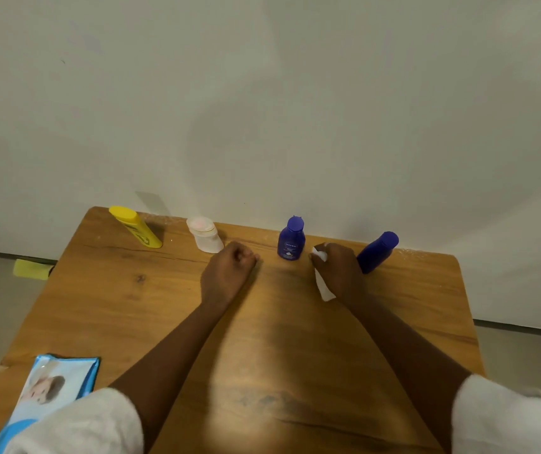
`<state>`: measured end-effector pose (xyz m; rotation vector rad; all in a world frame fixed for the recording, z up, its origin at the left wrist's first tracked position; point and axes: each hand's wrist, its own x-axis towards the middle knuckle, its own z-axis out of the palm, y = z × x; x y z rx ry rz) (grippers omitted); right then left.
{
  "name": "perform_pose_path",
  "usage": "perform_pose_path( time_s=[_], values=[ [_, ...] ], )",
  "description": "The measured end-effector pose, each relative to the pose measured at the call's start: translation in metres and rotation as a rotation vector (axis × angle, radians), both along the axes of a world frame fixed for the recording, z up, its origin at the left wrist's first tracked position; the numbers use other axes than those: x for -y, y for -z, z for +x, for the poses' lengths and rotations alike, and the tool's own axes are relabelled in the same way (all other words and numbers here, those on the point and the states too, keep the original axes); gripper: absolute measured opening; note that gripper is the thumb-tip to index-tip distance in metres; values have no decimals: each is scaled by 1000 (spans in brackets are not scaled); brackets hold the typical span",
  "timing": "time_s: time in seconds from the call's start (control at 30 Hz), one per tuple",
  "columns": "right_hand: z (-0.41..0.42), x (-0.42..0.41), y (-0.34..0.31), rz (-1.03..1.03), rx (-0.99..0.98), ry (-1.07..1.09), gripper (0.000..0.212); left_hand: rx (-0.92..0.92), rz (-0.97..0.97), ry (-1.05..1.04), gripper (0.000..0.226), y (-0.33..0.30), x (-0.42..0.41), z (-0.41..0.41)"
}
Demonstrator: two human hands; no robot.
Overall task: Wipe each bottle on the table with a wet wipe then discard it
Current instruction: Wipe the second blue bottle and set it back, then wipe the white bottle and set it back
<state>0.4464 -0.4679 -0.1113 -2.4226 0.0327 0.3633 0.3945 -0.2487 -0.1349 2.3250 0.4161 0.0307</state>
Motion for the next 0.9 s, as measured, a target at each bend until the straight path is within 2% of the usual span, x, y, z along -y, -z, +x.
perform_pose_path(
  time_s=[0.13, 0.17, 0.23, 0.27, 0.37, 0.43, 0.57, 0.67, 0.73, 0.83, 0.9],
  values=[
    [-41, 16, 2, 91, -107, 73, 37, 9, -24, -341, 37, 4, -51, -40],
    [-51, 20, 6, 192, -141, 160, 32, 15, -35, -371, 46, 6, -63, -40],
    [-70, 22, 10, 354, -187, 307, 9, 30, -87, -344, 71, 10, -80, -29],
    [-76, 23, 10, 423, -200, 387, 6, 42, -124, -299, 85, 11, -84, -19],
    [-91, 24, 16, 543, -251, 481, 15, 57, -234, -153, 110, 12, -82, 12],
    [-97, 25, 13, 552, -248, 501, 22, 69, -250, -100, 104, 12, -76, 29],
    [-107, 27, 4, 601, -235, 494, 10, 113, -243, -134, 63, 4, -72, 36],
    [-117, 27, -5, 687, -250, 526, 12, 113, -356, -248, 58, -10, -66, 22],
    [-126, 25, -13, 756, -295, 600, 15, 116, -565, -312, 56, -27, -59, 5],
    [-141, 18, -29, 879, -429, 717, 26, 110, -1050, -308, 40, -58, -45, -26],
    [-153, 7, -56, 967, -513, 741, 33, 106, -1240, -302, 30, -89, -41, -52]
  ],
)
